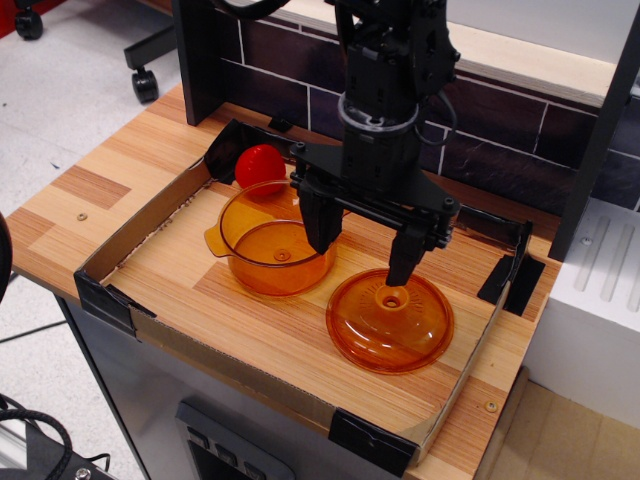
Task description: Take lid off pot
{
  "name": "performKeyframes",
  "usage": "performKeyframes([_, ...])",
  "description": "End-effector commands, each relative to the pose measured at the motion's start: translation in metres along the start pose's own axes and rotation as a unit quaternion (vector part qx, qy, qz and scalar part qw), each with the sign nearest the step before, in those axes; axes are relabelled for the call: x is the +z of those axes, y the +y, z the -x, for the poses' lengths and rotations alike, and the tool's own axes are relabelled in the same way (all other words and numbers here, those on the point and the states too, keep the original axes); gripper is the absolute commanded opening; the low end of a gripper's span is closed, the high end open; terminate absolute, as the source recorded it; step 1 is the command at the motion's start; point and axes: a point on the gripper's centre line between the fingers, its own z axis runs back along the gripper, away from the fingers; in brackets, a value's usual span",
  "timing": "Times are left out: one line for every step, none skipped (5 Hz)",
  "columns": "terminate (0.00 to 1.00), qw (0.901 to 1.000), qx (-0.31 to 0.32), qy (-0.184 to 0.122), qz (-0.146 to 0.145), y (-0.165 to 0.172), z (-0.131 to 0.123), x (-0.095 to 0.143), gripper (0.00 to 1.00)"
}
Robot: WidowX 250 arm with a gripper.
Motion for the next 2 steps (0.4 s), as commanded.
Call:
performKeyframes([0.00, 0.9997, -0.006, -0.024, 0.003, -0.0008, -0.0056, 0.0127, 1.00])
performKeyframes([1.00, 0.9997, -0.006, -0.024, 0.003, -0.0008, -0.0056, 0.0127, 1.00])
